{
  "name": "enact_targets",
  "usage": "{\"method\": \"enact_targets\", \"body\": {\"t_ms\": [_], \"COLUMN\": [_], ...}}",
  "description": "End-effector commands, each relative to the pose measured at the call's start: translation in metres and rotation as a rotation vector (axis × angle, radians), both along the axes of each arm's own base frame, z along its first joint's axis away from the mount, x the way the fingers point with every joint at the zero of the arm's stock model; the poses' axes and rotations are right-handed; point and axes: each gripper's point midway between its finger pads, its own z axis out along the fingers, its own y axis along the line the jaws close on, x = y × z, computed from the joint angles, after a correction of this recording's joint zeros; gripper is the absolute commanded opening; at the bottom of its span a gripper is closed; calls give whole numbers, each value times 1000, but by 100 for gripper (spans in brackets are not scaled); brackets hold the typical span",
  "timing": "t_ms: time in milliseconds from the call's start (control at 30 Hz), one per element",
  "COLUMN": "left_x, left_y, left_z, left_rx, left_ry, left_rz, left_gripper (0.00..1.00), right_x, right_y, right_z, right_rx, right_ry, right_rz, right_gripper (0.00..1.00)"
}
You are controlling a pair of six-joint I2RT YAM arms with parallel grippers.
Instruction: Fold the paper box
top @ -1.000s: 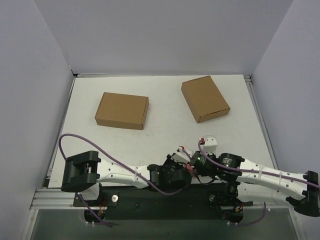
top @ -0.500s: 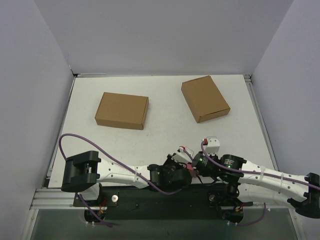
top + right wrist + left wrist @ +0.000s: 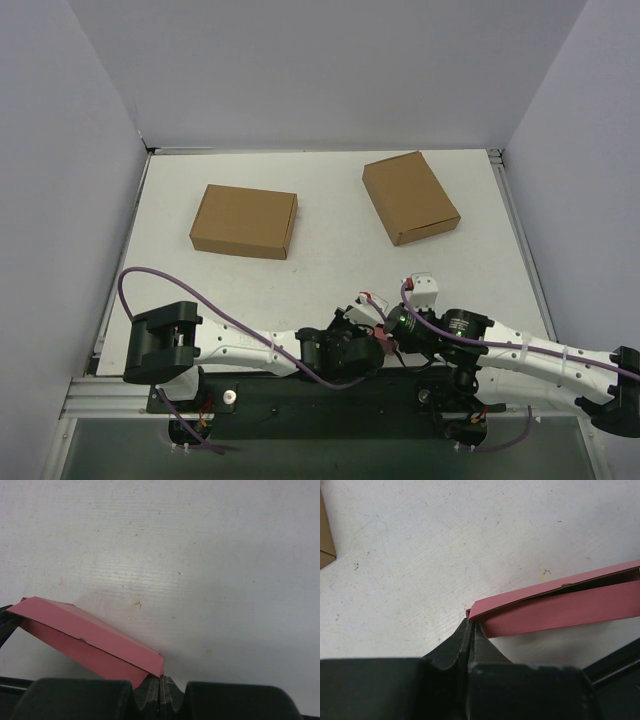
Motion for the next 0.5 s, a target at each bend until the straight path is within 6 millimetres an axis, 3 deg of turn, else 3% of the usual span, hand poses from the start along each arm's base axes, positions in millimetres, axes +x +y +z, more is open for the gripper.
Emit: {"method": "enact_targets", "body": {"t_ms": [0,167,467], "left_x": [-36,-30,-31], "left_y": [43,49,50], "left_z": [-82,-91,-100], "left_rx": [296,349,413], "left_ry": [227,187,143], "left_rz": [-109,-101,-117], "left_gripper": [0,0,0], "right_x": [-7,-16,-13], "right_y": [-22,-7,-2], "right_z": [-5,4,10], "right_rx": [-102,10,172], "right_ry": [32,103,137], "right_rz": [20,7,-62], "right_gripper": [0,0,0]}}
